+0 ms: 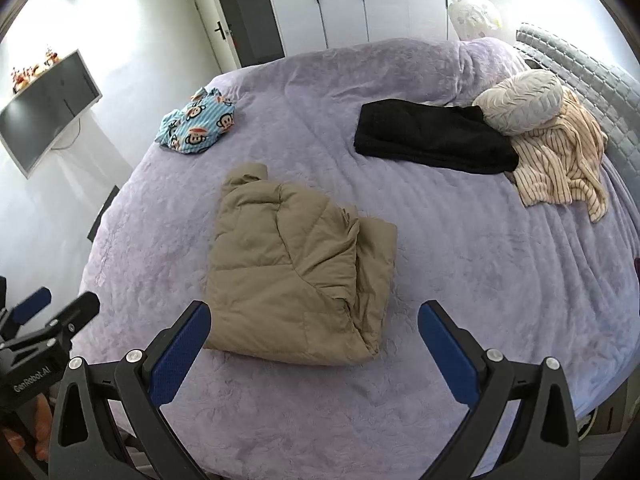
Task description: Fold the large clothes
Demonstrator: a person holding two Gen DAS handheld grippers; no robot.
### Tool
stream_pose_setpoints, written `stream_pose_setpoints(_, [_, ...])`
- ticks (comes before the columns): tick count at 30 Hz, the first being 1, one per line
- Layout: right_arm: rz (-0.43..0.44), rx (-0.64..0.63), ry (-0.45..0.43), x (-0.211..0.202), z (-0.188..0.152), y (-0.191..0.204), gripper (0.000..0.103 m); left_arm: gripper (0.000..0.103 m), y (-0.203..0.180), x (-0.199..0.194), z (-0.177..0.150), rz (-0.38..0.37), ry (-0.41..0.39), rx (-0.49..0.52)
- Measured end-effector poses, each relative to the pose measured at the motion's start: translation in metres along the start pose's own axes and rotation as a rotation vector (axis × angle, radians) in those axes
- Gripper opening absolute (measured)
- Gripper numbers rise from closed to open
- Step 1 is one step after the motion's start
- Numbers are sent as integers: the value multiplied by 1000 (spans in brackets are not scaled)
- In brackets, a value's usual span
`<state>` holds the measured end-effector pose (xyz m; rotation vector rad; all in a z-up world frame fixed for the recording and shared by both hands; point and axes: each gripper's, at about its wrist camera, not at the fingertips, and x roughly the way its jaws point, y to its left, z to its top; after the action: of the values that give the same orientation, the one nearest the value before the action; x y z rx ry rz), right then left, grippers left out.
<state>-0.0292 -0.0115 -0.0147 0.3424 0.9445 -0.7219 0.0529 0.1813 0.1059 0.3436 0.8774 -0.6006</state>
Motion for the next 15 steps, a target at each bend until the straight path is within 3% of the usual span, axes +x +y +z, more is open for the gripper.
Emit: stream_pose_setpoints(15, [-9, -3, 22, 0, 0, 3, 103, 103, 2, 2, -4, 13, 12, -28])
